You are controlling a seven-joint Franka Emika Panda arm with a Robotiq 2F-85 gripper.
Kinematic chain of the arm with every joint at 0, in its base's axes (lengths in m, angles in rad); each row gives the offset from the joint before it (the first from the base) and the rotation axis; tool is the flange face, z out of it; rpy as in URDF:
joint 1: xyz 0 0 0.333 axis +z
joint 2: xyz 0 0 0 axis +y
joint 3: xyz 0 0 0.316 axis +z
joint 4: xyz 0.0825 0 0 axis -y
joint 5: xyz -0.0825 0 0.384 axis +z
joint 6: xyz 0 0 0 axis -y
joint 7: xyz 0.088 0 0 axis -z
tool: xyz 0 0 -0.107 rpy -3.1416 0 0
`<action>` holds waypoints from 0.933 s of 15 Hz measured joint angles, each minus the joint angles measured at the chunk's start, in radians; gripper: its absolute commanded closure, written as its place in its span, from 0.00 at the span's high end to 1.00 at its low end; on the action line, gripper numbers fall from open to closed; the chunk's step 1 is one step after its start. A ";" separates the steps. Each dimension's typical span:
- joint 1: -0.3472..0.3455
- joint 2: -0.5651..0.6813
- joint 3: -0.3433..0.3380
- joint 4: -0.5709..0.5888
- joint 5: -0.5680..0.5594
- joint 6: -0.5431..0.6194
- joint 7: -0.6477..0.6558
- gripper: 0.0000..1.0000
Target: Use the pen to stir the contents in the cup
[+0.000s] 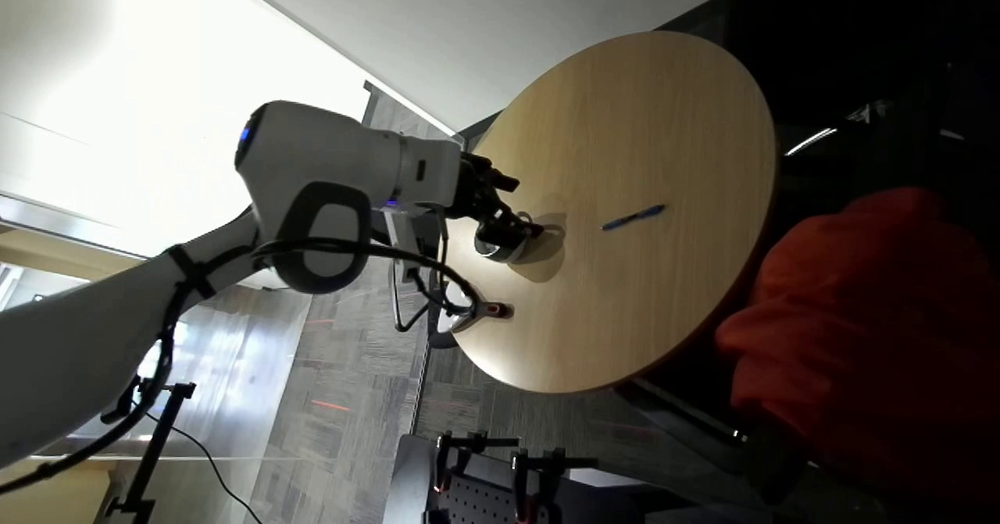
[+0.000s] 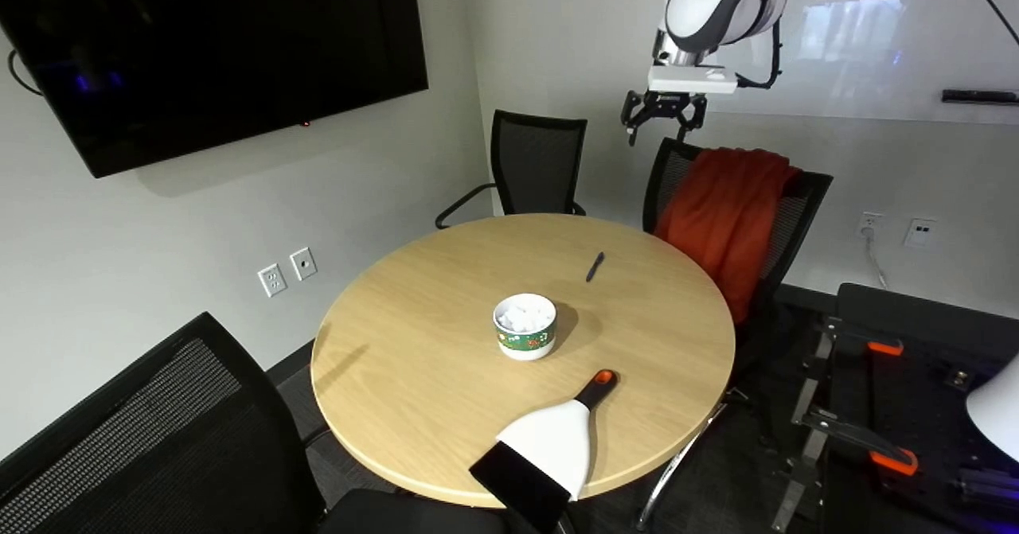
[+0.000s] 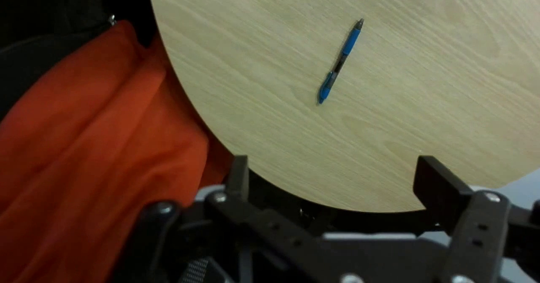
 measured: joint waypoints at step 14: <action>0.093 0.544 -0.095 0.372 0.153 0.060 0.182 1.00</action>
